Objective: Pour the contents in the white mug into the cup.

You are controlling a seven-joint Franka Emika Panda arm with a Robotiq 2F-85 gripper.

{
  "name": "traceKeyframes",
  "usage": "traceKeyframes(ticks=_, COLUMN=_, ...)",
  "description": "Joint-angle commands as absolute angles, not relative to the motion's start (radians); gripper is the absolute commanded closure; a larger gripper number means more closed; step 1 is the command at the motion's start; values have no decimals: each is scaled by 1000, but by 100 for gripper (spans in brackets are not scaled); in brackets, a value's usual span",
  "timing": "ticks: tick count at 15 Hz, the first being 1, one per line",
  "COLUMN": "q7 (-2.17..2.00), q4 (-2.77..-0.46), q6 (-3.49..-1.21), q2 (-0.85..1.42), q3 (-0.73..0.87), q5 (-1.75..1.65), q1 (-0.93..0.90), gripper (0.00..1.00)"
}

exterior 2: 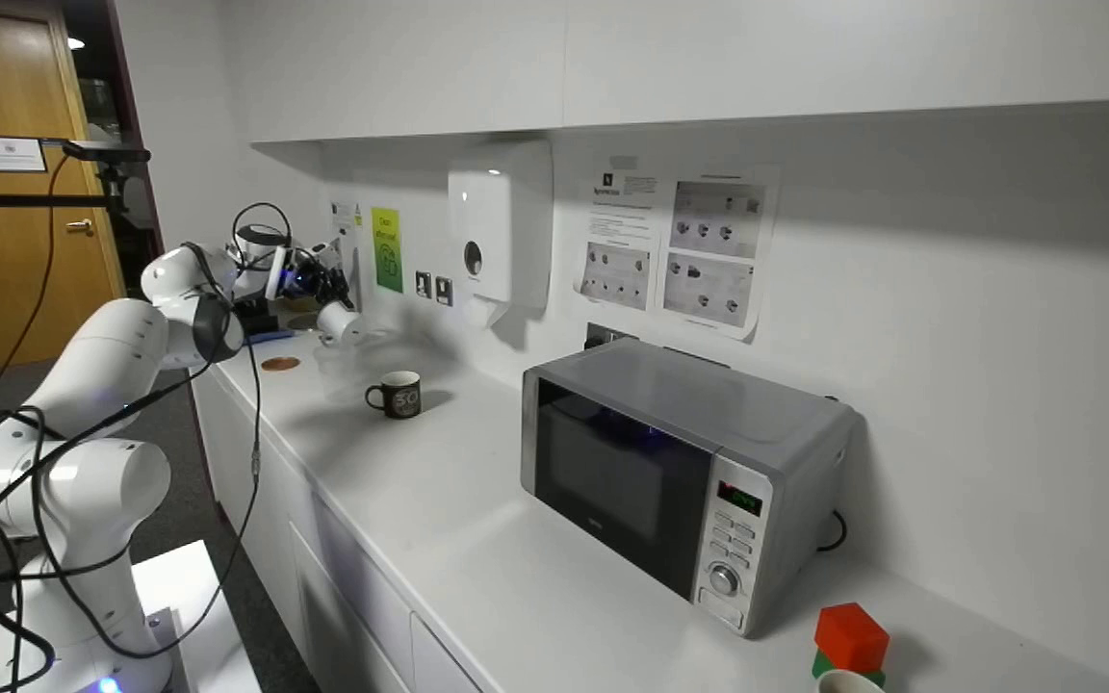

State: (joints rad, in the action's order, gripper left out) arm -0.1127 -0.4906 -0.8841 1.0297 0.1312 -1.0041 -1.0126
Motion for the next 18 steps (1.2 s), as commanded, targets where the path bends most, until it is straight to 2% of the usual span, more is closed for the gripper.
traceKeyframes(ticks=1, q7=-38, q4=-434, q6=-847, q2=1036, q3=139, q5=-998, q1=-1025, gripper=99)
traceKeyframes(ticks=18, q7=10, q4=-446, q6=-853, q2=1088, q3=204, q5=-1077, q1=-1066, gripper=99)
